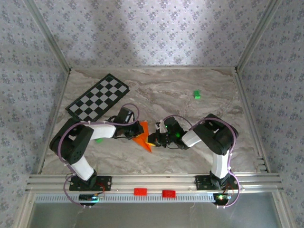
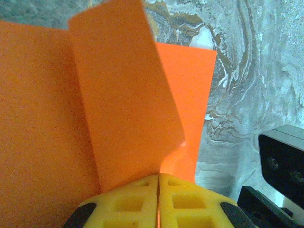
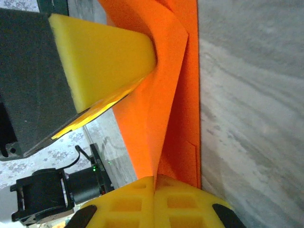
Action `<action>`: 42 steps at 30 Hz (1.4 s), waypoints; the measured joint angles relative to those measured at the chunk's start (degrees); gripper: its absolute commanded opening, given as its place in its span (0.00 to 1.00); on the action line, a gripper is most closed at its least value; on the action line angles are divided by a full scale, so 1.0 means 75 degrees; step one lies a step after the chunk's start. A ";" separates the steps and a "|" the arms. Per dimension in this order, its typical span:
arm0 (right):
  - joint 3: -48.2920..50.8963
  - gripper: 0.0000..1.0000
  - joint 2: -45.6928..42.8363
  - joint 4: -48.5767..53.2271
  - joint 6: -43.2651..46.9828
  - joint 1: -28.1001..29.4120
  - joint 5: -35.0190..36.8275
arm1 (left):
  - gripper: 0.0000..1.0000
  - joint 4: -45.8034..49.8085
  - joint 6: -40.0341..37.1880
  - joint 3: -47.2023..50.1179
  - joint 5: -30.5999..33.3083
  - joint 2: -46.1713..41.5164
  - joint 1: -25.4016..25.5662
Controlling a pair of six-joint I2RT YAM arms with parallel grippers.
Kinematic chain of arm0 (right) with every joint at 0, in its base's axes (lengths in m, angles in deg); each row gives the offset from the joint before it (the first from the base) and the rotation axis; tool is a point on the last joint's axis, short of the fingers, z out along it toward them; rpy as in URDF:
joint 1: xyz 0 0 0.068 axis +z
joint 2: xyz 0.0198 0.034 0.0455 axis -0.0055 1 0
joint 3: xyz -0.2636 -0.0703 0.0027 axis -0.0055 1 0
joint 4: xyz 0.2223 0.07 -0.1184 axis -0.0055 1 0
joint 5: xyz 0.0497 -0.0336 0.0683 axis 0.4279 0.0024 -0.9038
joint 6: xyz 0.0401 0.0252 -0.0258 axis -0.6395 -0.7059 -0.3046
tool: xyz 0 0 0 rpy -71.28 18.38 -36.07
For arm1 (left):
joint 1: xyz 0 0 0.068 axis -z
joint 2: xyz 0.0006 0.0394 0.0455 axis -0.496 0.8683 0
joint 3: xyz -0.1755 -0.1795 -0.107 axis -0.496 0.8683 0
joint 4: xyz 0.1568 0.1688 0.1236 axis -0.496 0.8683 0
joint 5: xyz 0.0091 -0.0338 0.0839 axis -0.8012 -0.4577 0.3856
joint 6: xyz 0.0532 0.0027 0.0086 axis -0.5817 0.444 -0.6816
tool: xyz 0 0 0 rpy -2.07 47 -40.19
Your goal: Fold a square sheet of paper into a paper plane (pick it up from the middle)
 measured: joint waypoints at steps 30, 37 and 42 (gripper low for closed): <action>-0.0536 0.24 -0.1148 0.3188 0.1478 0.0402 0.1096 | 0.07 -0.0154 -0.0137 -0.0099 -0.0157 0.0166 0.0000; -0.0793 0.21 -0.1241 0.3934 0.1953 0.0612 0.1399 | 0.07 -0.0157 -0.0134 -0.0099 -0.0157 0.0166 0.0000; -0.0758 0.16 -0.1256 0.3978 0.2025 0.0621 0.1457 | 0.07 -0.0154 -0.0134 -0.0099 -0.0157 0.0166 0.0000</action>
